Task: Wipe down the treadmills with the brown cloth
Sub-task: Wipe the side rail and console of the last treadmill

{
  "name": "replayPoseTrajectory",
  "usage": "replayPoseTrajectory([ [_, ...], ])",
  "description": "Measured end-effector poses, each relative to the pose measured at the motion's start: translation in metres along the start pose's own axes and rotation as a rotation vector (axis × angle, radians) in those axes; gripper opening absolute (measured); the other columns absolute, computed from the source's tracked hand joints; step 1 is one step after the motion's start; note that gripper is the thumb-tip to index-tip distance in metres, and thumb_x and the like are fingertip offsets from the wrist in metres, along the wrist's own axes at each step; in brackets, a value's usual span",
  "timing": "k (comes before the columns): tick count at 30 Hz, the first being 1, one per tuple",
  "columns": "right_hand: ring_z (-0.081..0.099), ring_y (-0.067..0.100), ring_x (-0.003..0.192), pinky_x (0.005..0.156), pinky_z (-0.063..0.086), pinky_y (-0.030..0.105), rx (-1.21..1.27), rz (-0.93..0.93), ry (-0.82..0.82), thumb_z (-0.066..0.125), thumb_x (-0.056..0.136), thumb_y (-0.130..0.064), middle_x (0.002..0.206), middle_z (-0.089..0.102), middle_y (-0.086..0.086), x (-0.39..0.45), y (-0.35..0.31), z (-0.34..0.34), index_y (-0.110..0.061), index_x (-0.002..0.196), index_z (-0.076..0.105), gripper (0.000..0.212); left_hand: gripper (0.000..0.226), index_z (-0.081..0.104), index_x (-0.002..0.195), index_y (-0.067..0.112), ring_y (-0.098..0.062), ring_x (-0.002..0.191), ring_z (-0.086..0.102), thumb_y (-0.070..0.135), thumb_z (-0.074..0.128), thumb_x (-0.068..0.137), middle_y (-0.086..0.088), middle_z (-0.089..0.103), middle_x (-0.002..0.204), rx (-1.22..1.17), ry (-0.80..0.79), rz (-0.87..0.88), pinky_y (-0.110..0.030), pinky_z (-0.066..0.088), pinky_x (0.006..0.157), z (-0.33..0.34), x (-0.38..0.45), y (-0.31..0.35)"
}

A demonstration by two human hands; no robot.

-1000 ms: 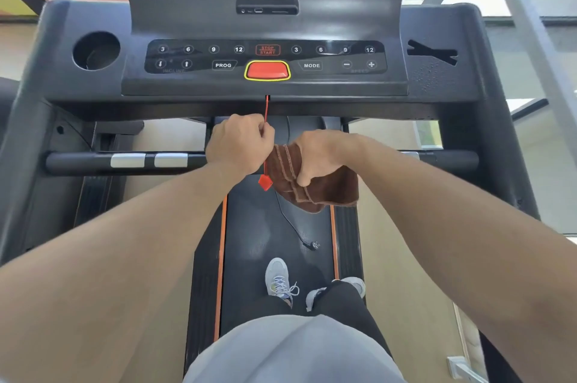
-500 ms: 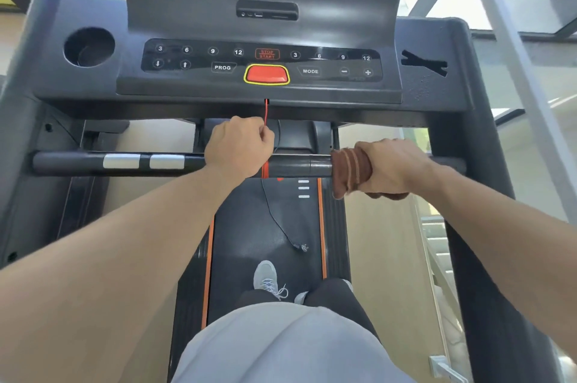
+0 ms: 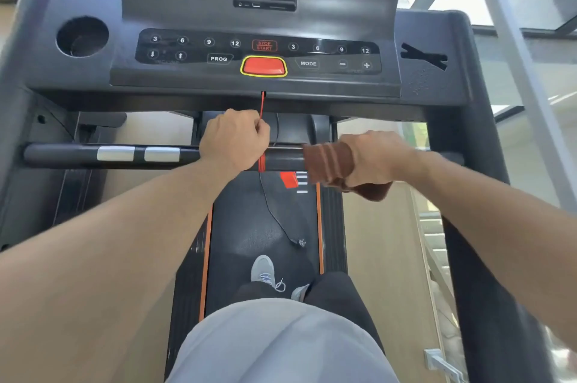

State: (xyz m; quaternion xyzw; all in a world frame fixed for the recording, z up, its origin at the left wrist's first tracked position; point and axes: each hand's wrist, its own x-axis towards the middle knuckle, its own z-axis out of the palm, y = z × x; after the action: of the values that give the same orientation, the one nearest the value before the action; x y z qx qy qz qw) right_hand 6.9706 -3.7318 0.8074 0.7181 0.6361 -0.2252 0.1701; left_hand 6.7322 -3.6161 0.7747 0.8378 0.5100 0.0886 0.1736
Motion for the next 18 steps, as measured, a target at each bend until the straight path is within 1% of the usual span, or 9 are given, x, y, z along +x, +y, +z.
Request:
replayPoseTrajectory([
  [2, 0.064, 0.012, 0.075, 0.07, 0.053, 0.031, 0.07, 0.079, -0.041, 0.08, 0.07, -0.059, 0.083, 0.064, -0.015, -0.017, 0.041, 0.003, -0.036, 0.106, 0.056, 0.05, 0.035, 0.044, 0.062, 0.02, -0.032, 0.058, 0.046, 0.029, 0.048, 0.095, -0.002, 0.042, 0.054, 0.002, 0.002, 0.002, -0.035, 0.043, 0.06, 0.001, 0.0, 0.0],
  [3, 0.063, 0.009, 0.073, 0.069, 0.052, 0.031, 0.072, 0.107, -0.023, 0.08, 0.071, -0.059, 0.082, 0.064, -0.016, -0.023, 0.056, 0.007, -0.035, 0.107, 0.057, 0.048, 0.035, 0.043, 0.061, 0.021, -0.031, 0.058, 0.047, 0.029, 0.048, 0.095, -0.002, 0.043, 0.054, 0.011, 0.001, 0.004, -0.036, 0.044, 0.06, 0.0, 0.001, 0.0],
  [4, 0.063, 0.008, 0.072, 0.069, 0.052, 0.031, 0.065, 0.121, 0.014, 0.079, 0.074, -0.059, 0.082, 0.064, -0.017, -0.027, 0.064, 0.011, -0.035, 0.107, 0.057, 0.047, 0.034, 0.043, 0.061, 0.021, -0.032, 0.058, 0.049, 0.03, 0.048, 0.095, -0.002, 0.045, 0.055, 0.018, -0.001, 0.007, -0.036, 0.045, 0.06, 0.0, 0.002, 0.001],
  [6, 0.066, 0.015, 0.076, 0.073, 0.054, 0.034, 0.019, 0.114, 0.136, 0.075, 0.077, -0.061, 0.086, 0.066, -0.015, -0.029, 0.065, 0.024, -0.033, 0.107, 0.058, 0.045, 0.033, 0.046, 0.063, 0.02, -0.033, 0.059, 0.052, 0.03, 0.048, 0.095, -0.004, 0.049, 0.057, 0.017, 0.001, 0.009, -0.035, 0.043, 0.06, -0.001, 0.002, 0.001],
  [9, 0.07, 0.026, 0.088, 0.083, 0.051, 0.038, -0.001, 0.043, 0.407, 0.074, 0.077, -0.054, 0.098, 0.071, -0.004, -0.025, 0.031, 0.042, -0.026, 0.108, 0.061, 0.043, 0.032, 0.047, 0.065, 0.019, -0.035, 0.062, 0.05, 0.029, 0.048, 0.095, -0.006, 0.049, 0.059, 0.012, 0.009, 0.006, -0.034, 0.039, 0.059, 0.0, 0.0, 0.003],
  [12, 0.068, 0.028, 0.085, 0.081, 0.046, 0.041, 0.038, -0.01, 0.597, 0.081, 0.066, -0.041, 0.095, 0.068, -0.001, 0.003, -0.049, 0.053, -0.023, 0.11, 0.062, 0.052, 0.033, 0.048, 0.064, 0.019, -0.038, 0.061, 0.053, 0.032, 0.047, 0.095, -0.005, 0.049, 0.056, 0.02, 0.035, 0.017, -0.036, 0.043, 0.058, 0.0, -0.001, 0.003],
  [15, 0.065, 0.026, 0.083, 0.079, 0.043, 0.04, 0.024, -0.048, 0.646, 0.085, 0.063, -0.029, 0.095, 0.064, 0.0, 0.023, -0.105, 0.056, -0.021, 0.109, 0.062, 0.053, 0.029, 0.058, 0.077, 0.015, -0.042, 0.064, 0.058, 0.033, 0.049, 0.098, -0.013, 0.059, 0.062, 0.026, 0.125, 0.06, -0.042, 0.047, 0.064, 0.004, -0.004, 0.003],
  [16, 0.065, 0.026, 0.085, 0.079, 0.042, 0.039, -0.001, -0.055, 0.665, 0.084, 0.065, -0.026, 0.097, 0.064, 0.0, 0.024, -0.104, 0.056, -0.021, 0.113, 0.062, 0.053, 0.025, 0.061, 0.085, 0.014, -0.044, 0.065, 0.06, 0.031, 0.05, 0.099, -0.016, 0.062, 0.064, 0.019, 0.156, 0.069, -0.044, 0.046, 0.065, 0.006, -0.005, 0.002],
  [18, 0.065, 0.025, 0.089, 0.077, 0.042, 0.039, -0.046, -0.088, 0.669, 0.082, 0.071, -0.023, 0.101, 0.064, 0.0, 0.019, -0.083, 0.059, -0.023, 0.124, 0.06, 0.057, 0.02, 0.058, 0.104, 0.015, -0.046, 0.066, 0.062, 0.032, 0.05, 0.1, -0.017, 0.066, 0.067, 0.007, 0.197, 0.101, -0.045, 0.045, 0.066, 0.01, -0.006, -0.001],
])
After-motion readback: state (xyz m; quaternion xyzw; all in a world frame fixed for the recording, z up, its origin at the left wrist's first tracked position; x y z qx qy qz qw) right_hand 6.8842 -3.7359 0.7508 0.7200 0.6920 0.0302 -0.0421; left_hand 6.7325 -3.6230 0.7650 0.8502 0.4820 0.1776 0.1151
